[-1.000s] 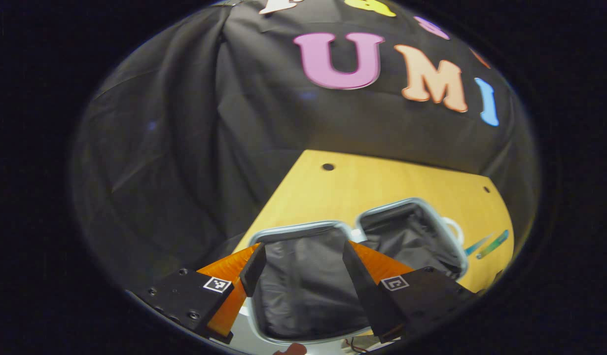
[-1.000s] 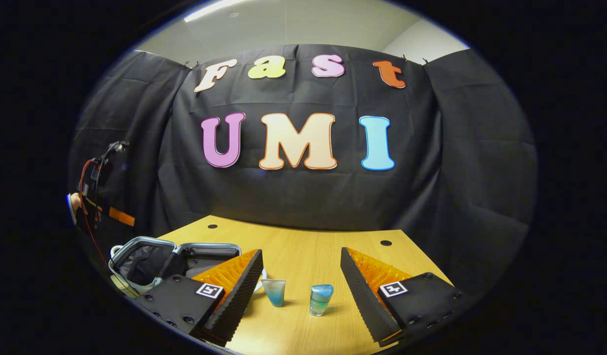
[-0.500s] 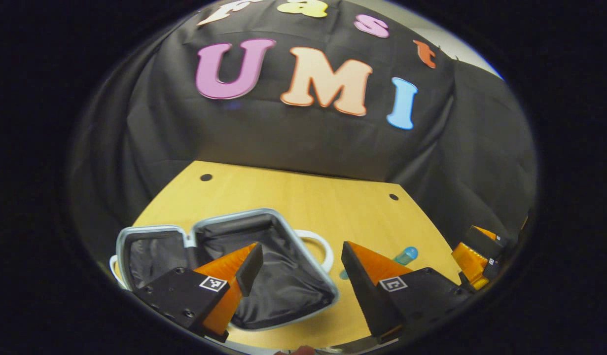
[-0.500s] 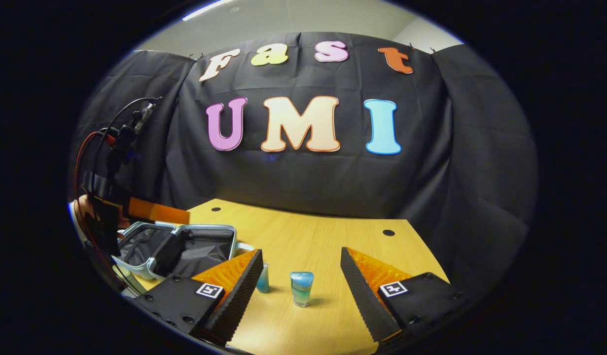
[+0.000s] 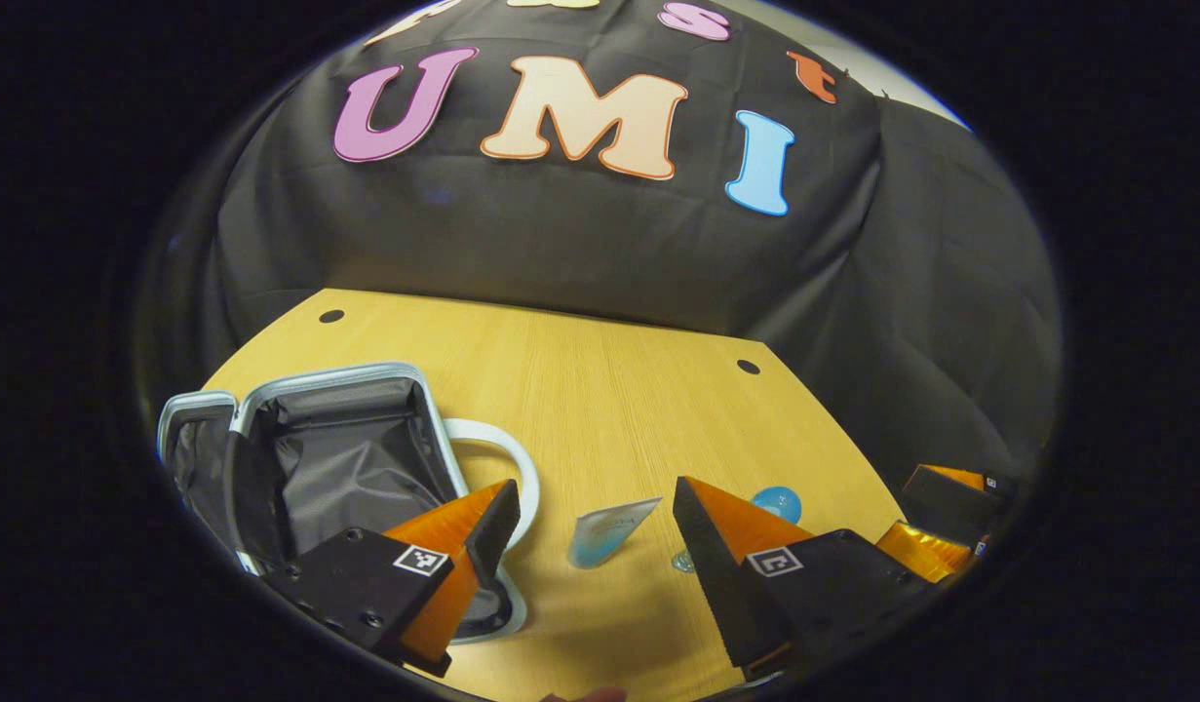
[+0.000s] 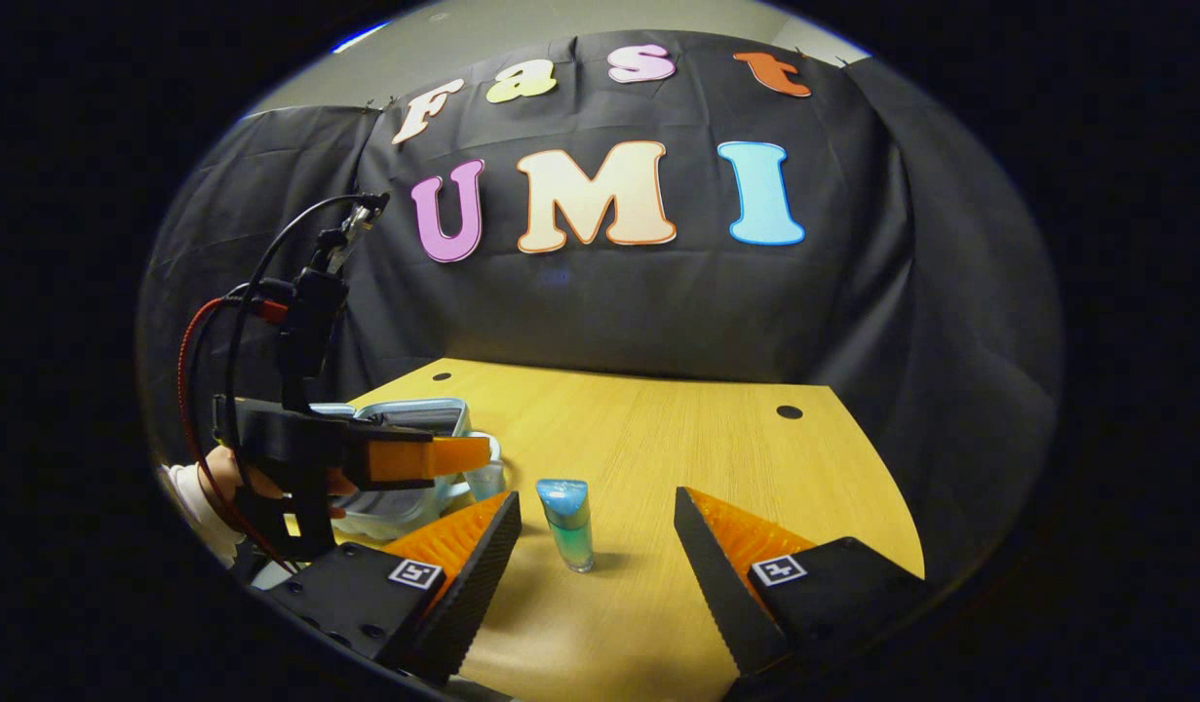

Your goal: First open the suitcase, pack the skin care products into it, and then close the suitcase.

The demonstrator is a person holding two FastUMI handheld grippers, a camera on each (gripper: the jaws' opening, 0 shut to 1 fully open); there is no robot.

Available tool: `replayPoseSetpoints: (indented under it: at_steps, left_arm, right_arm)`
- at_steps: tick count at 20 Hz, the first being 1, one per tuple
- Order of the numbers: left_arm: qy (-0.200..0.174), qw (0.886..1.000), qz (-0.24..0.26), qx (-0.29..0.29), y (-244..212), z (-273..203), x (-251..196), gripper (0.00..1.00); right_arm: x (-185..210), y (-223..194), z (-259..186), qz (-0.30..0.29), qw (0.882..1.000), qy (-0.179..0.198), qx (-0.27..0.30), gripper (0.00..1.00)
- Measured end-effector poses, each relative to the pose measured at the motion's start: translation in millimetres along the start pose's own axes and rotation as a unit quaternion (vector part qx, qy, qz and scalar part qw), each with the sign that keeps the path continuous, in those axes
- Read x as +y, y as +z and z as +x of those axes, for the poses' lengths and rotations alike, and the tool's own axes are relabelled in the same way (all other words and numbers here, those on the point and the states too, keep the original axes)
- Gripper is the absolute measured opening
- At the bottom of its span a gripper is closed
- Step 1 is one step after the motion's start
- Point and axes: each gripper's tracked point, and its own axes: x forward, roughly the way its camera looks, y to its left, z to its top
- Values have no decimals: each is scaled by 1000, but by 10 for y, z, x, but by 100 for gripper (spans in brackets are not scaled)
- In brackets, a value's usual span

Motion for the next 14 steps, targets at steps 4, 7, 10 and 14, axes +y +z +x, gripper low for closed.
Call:
replayPoseSetpoints:
  at_steps: [4, 7, 10, 14]
  left_arm:
    - [20, 1000, -3, 4, -207, 225, -56, 95]
    - [29, 999, -10, 12, -352, 345, -107, 94]
    - [45, 999, -7, 27, -498, 459, -113, 87]
    - [72, 997, -2, 38, -612, 612, -36, 79]
  right_arm:
    - [-150, -202, 39, -8, 1000, 4, 17, 99]
    - [-203, -314, 47, -10, 1000, 10, 27, 100]
    - [-255, -370, 69, -11, 999, 13, 32, 100]
    - [-291, -463, 80, -4, 999, 15, 39, 100]
